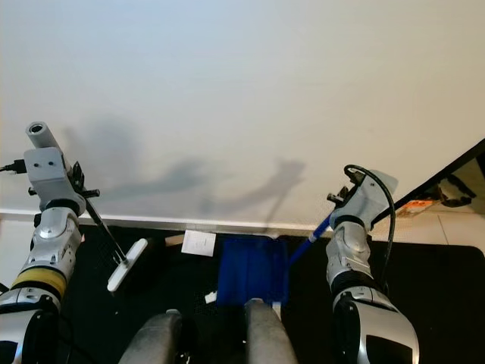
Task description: Sweep floor
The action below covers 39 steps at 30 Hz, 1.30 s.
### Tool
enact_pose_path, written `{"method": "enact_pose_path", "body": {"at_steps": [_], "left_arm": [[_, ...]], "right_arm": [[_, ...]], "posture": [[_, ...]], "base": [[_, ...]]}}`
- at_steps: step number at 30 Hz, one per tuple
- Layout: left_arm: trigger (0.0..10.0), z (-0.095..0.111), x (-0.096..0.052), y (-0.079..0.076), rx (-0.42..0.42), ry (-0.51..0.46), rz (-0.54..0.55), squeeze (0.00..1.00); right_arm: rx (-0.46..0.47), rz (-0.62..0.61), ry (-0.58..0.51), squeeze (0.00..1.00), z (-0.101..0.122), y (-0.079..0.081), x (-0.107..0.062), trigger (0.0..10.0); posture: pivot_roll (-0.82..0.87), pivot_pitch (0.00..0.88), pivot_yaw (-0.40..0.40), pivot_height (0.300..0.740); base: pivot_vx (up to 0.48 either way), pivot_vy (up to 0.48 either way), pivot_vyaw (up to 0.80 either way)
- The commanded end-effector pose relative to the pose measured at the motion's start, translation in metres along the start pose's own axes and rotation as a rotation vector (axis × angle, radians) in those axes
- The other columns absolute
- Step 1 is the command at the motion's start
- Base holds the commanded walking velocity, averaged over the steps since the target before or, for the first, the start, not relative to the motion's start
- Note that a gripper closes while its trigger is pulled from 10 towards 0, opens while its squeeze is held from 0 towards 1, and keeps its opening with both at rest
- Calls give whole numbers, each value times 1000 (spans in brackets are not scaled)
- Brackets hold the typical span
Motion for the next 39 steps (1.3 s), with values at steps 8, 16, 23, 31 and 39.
{"method": "enact_pose_path", "body": {"at_steps": [8,16,23,31,39], "left_arm": [[10000,20,5,-3,41,-70,-63,0],[10000,37,14,-16,25,-113,-98,0],[10000,55,25,-28,7,-143,-117,0],[10000,59,30,-42,-1,-138,-151,0],[10000,59,33,-53,2,-127,-157,0]], "right_arm": [[4,48,-104,0,24,33,1,10000],[-76,50,-234,0,53,43,4,10000],[-96,-63,-304,0,78,27,12,10000],[-135,-160,-354,0,88,18,12,10000],[-140,-98,-331,0,75,41,4,10000]], "posture": [[53,338,-12,740],[25,427,-36,740],[6,441,-34,740],[-23,447,-25,740],[-25,456,-27,740]], "base": [[0,0,0],[0,0,0],[0,0,0],[0,0,0],[0,0,0]]}}
Point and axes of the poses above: a point about 5 cm out from each wrist's last joint towards the gripper, its own x axis pointing out of the wrist towards the gripper, its own z axis along the axis of the wrist's last joint, y = z × x, the point moved 2 cm from there along x, pointing out of the wrist towards the gripper, and after that the axes turned 15 degrees about -x, right-handed, at the moved point
